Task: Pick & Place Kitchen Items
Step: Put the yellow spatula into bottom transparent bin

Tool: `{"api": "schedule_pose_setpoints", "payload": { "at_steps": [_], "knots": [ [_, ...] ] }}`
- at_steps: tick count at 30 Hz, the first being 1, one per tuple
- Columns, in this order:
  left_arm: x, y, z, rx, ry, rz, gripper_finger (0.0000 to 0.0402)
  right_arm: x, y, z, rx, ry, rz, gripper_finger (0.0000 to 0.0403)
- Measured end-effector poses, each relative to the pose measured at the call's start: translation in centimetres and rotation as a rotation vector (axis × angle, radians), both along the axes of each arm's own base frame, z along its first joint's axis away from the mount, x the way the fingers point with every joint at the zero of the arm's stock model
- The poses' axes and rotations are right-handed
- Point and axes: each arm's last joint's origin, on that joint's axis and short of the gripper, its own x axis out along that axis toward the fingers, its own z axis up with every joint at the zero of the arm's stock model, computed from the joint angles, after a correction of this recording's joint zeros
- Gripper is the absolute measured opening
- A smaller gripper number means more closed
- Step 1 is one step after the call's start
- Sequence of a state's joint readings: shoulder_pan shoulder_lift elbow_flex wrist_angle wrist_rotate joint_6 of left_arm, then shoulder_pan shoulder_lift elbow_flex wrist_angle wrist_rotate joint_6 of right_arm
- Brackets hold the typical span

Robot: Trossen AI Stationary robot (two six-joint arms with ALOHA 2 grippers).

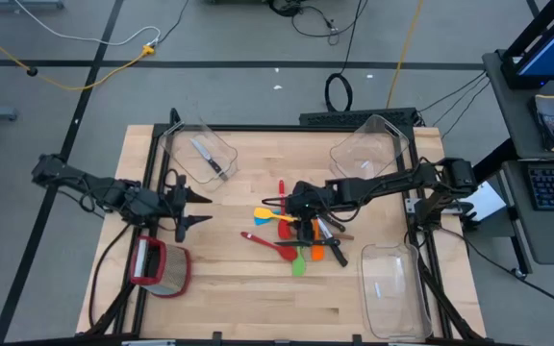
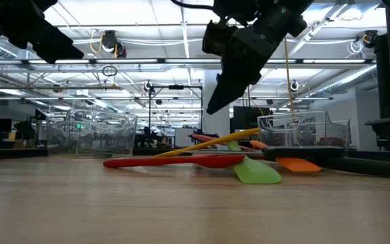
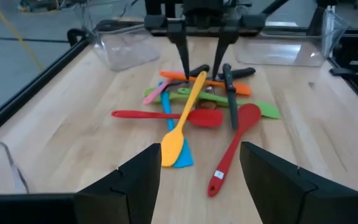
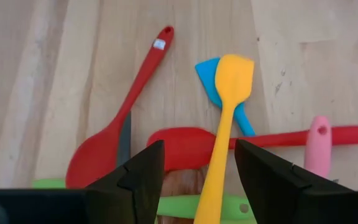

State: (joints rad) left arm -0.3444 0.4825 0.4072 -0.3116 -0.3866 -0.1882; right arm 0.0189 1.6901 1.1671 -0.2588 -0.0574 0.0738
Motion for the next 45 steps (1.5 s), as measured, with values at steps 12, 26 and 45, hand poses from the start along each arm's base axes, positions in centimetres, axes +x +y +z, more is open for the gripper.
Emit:
{"api": "schedule_pose_setpoints", "payload": {
  "at_steps": [12, 26, 45],
  "knots": [
    [-1.2, 1.1, -2.8, -0.105, -0.102, 0.043, 0.0223, 0.0, -0.9, 0.0, -0.004, 0.003, -0.025, 0.0225],
    [-1.7, 1.3, -4.3, -0.143, -0.120, 0.054, 0.0223, -0.1, -0.9, -0.5, 0.003, 0.040, -0.035, 0.0258],
    [-1.7, 1.3, -4.3, -0.183, -0.119, 0.070, 0.0223, 0.7, -1.0, -3.9, -0.050, 0.146, -0.028, 0.0246]
  ]
}}
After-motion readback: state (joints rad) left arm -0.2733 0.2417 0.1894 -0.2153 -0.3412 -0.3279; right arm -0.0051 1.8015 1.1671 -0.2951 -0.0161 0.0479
